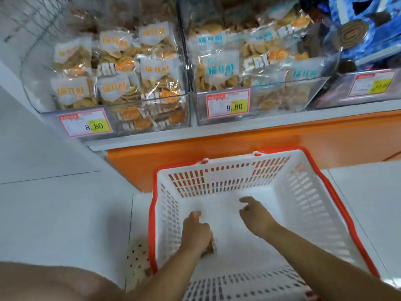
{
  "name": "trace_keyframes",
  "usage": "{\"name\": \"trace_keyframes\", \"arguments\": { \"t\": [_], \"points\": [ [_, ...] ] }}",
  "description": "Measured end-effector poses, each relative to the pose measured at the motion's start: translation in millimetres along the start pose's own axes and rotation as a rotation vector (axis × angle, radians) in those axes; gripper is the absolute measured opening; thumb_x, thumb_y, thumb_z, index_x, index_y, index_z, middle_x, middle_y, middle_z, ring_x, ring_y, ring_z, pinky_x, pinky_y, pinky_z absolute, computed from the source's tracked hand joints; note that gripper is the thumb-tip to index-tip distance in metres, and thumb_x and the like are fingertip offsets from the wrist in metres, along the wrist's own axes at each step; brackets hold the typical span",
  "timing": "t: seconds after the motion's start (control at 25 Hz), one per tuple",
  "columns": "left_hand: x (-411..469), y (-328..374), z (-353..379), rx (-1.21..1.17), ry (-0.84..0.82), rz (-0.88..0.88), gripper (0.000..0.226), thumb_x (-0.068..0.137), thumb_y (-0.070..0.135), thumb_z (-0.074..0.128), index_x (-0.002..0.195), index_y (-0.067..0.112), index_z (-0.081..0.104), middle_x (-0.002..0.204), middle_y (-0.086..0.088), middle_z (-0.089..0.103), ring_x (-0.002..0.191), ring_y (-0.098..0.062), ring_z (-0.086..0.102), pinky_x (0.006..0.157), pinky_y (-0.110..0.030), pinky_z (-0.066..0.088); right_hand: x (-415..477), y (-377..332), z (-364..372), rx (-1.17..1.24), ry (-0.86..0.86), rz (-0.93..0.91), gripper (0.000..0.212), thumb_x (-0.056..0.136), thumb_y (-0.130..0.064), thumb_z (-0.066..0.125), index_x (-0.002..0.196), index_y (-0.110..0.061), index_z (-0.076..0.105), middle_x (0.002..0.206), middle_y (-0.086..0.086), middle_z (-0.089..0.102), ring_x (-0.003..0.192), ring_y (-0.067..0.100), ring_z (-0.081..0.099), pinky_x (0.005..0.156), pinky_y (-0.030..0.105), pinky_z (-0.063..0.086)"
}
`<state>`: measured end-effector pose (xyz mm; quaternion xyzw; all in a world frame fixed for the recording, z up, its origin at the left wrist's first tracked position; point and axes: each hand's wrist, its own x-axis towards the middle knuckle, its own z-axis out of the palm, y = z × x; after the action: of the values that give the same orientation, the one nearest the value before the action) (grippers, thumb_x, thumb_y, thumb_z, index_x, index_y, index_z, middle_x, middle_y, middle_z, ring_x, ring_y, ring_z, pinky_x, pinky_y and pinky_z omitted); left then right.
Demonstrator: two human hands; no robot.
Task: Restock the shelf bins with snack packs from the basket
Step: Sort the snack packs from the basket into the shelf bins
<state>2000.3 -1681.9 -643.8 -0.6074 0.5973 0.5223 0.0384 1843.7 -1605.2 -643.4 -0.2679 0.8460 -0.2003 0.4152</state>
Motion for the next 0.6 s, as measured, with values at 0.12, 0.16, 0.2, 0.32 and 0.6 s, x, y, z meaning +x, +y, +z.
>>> {"name": "trace_keyframes", "arguments": {
  "t": [0.12,0.16,0.2,0.32,0.6],
  "points": [
    [24,-38,21,0.029,-0.03,-0.271,0.055,0.097,0.017,0.049,0.15,0.015,0.032,0.148,-0.014,0.039,0.116,-0.028,0.054,0.087,-0.032,0.051,15,29,59,0.214,-0.185,0.281,0.045,0.096,-0.011,0.05,0.14,-0.017,0.043,0.084,0.006,0.055,0.057,0.014,0.047,0.053,0.022,0.04],
    [31,-44,24,0.032,-0.043,-0.316,0.057,0.098,0.018,0.05,0.151,0.016,0.03,0.149,-0.015,0.039,0.123,-0.029,0.051,0.097,-0.034,0.048,17,33,72,0.276,-0.213,0.324,0.049,0.094,-0.01,0.052,0.141,-0.017,0.041,0.078,0.006,0.054,0.056,0.014,0.046,0.051,0.023,0.039],
    [38,-46,25,0.024,-0.058,-0.353,0.059,0.098,0.017,0.05,0.152,0.016,0.026,0.15,-0.016,0.038,0.127,-0.03,0.048,0.101,-0.035,0.045,18,35,83,0.306,-0.25,0.351,0.052,0.094,-0.01,0.054,0.143,-0.017,0.039,0.078,0.007,0.053,0.056,0.013,0.045,0.048,0.021,0.038],
    [55,-47,26,-0.013,-0.093,-0.479,0.069,0.096,0.016,0.053,0.154,0.016,0.016,0.153,-0.016,0.032,0.13,-0.033,0.044,0.108,-0.038,0.041,24,33,101,0.282,-0.33,0.37,0.062,0.094,-0.017,0.059,0.148,-0.019,0.029,0.115,0.014,0.057,0.075,0.014,0.052,0.054,0.019,0.042],
    [63,-51,31,-0.319,-0.129,-0.396,0.042,0.095,0.017,0.06,0.136,0.012,0.054,0.125,-0.011,0.063,0.1,-0.024,0.064,0.081,-0.032,0.055,34,36,104,0.624,-0.317,0.454,0.035,0.087,-0.018,0.07,0.116,-0.002,0.06,0.097,0.012,0.067,0.078,0.02,0.063,0.068,0.03,0.056]
  ]
}}
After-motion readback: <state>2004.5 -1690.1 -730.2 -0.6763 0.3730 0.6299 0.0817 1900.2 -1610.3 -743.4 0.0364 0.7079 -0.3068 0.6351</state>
